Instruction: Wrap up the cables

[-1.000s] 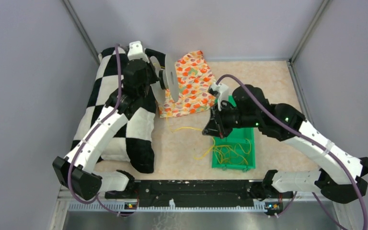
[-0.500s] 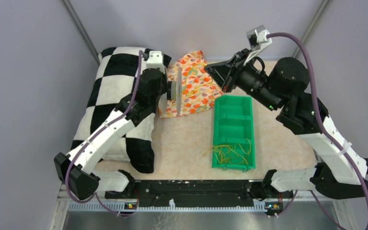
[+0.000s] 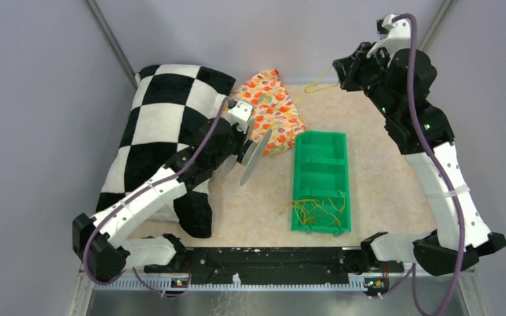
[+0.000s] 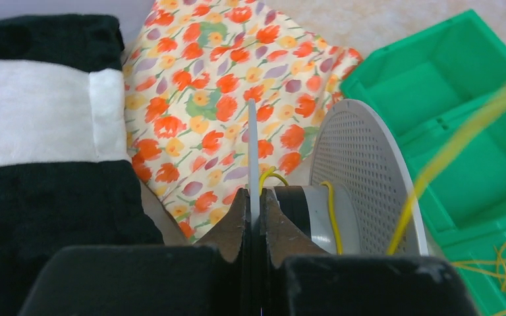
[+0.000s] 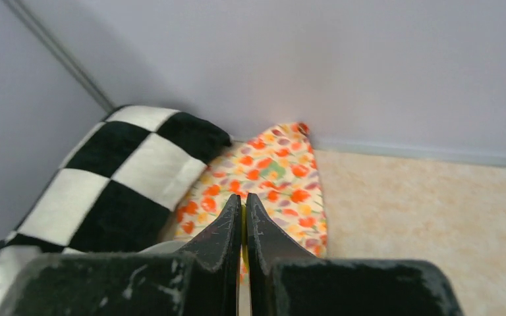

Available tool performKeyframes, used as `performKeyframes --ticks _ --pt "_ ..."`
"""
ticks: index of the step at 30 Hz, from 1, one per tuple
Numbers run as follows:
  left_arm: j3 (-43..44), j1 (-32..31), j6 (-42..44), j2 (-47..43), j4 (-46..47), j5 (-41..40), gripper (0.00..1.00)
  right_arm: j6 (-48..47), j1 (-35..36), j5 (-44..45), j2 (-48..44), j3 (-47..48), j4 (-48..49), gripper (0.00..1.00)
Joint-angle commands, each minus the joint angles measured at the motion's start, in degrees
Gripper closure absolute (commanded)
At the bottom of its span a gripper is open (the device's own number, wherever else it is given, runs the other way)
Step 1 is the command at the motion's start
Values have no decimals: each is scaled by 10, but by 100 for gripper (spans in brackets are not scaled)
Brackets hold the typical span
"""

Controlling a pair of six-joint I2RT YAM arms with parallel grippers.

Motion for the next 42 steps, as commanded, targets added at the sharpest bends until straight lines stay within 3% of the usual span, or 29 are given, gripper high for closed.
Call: performKeyframes --ticks 1,8,13,17,19,24,28,34,42 --pt "-11 1 86 -62 27 111 100 5 -91 -76 19 -58 13 100" --pt "-32 1 145 -133 -14 239 100 44 -202 -156 25 -196 55 100" --pt "52 2 134 -131 -100 371 100 45 -213 -230 36 -287 82 100" --pt "75 3 51 -145 -1 285 100 46 -196 -292 0 -372 123 100" --pt "84 6 15 -142 47 250 100 47 -177 -291 -21 -391 123 100" --pt "162 10 -94 -74 67 170 100 69 -90 -274 -60 -421 118 100" --pt "144 14 -190 -62 130 88 100 99 -25 -235 -88 -449 118 100" --pt "130 51 -314 -49 152 73 100 132 34 -196 -115 -491 121 100" --pt "108 56 -312 -36 134 -101 100 108 110 -243 -115 -453 73 100"
